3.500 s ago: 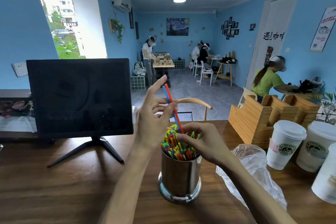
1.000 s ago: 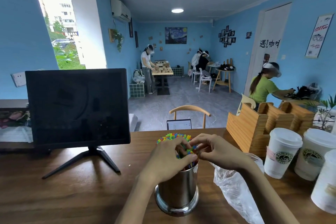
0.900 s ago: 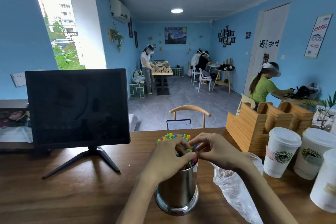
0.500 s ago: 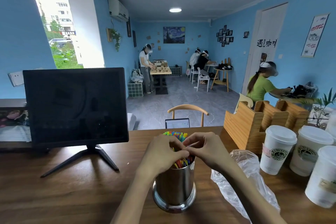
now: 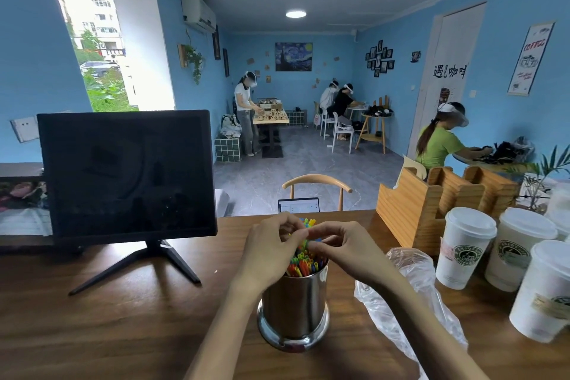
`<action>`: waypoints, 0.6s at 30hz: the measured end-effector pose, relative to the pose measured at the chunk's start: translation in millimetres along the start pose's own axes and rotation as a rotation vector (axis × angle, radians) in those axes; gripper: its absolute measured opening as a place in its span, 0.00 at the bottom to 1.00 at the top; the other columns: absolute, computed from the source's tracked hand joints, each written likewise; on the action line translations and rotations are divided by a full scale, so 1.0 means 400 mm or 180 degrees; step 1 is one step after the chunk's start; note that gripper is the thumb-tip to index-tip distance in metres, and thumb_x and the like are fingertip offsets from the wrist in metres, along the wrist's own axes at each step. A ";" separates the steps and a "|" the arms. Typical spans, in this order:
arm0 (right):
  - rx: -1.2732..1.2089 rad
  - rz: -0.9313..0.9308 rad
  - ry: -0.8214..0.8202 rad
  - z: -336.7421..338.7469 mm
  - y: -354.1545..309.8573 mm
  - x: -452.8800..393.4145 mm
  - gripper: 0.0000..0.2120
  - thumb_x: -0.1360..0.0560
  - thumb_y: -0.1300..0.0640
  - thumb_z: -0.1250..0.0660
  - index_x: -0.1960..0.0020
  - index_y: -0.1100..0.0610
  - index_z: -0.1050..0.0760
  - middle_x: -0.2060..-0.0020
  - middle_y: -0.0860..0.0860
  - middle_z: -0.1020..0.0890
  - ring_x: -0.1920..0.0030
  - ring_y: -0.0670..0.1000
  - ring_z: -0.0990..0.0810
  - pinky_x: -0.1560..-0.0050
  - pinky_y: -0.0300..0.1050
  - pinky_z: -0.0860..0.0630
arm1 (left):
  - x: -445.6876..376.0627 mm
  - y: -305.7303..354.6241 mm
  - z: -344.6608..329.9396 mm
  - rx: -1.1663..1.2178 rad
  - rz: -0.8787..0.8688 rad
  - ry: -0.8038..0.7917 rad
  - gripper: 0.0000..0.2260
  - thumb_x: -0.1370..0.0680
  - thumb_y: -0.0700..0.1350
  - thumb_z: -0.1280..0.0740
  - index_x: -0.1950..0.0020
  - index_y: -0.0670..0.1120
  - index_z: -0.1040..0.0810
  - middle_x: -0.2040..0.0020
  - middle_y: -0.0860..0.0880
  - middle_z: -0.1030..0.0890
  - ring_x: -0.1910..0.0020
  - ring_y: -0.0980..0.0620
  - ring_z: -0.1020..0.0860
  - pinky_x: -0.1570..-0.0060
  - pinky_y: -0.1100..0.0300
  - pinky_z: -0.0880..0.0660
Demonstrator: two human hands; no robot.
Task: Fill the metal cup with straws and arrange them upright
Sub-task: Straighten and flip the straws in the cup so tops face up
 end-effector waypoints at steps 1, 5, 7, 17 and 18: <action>0.0037 0.0055 0.0087 -0.002 -0.005 -0.002 0.10 0.25 0.54 0.25 0.46 0.43 0.16 0.53 0.42 0.13 0.52 0.43 0.15 0.49 0.44 0.17 | 0.002 0.005 0.004 0.0065 -0.0056 0.0103 0.03 0.22 0.49 0.28 0.54 0.57 0.19 0.57 0.60 0.17 0.54 0.64 0.19 0.52 0.61 0.21; 0.0441 0.0210 0.0250 -0.018 -0.024 -0.006 0.10 0.26 0.50 0.24 0.46 0.40 0.19 0.57 0.37 0.15 0.55 0.39 0.17 0.55 0.33 0.22 | 0.014 0.052 0.029 0.0238 -0.0505 0.0687 0.04 0.20 0.46 0.29 0.51 0.56 0.19 0.56 0.60 0.17 0.54 0.62 0.19 0.54 0.69 0.24; 0.0680 0.0293 0.0235 -0.028 -0.028 -0.005 0.08 0.26 0.49 0.25 0.47 0.45 0.16 0.60 0.35 0.17 0.57 0.39 0.20 0.58 0.30 0.27 | 0.019 0.084 0.052 0.0310 -0.0787 0.1150 0.04 0.21 0.45 0.29 0.51 0.54 0.18 0.57 0.59 0.16 0.57 0.59 0.18 0.57 0.69 0.24; 0.0765 0.0410 -0.0259 -0.023 -0.043 -0.007 0.08 0.17 0.49 0.37 0.47 0.50 0.21 0.54 0.44 0.20 0.47 0.42 0.25 0.44 0.43 0.27 | 0.034 0.160 0.171 0.1452 -0.1257 0.2519 0.07 0.17 0.43 0.33 0.48 0.56 0.22 0.53 0.49 0.15 0.57 0.46 0.17 0.59 0.53 0.21; 0.0618 0.0433 -0.0325 -0.020 -0.046 -0.007 0.09 0.16 0.49 0.38 0.48 0.51 0.21 0.53 0.47 0.19 0.46 0.45 0.23 0.43 0.46 0.26 | 0.033 0.154 0.175 0.1553 -0.1199 0.2613 0.08 0.17 0.42 0.34 0.48 0.55 0.23 0.53 0.47 0.15 0.56 0.46 0.17 0.59 0.55 0.21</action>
Point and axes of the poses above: each hand's wrist, its own x-axis away from the middle knuckle, its own z-axis out of the back of the hand, y = z × x, the point moved 3 cm from there along -x, towards the middle knuckle
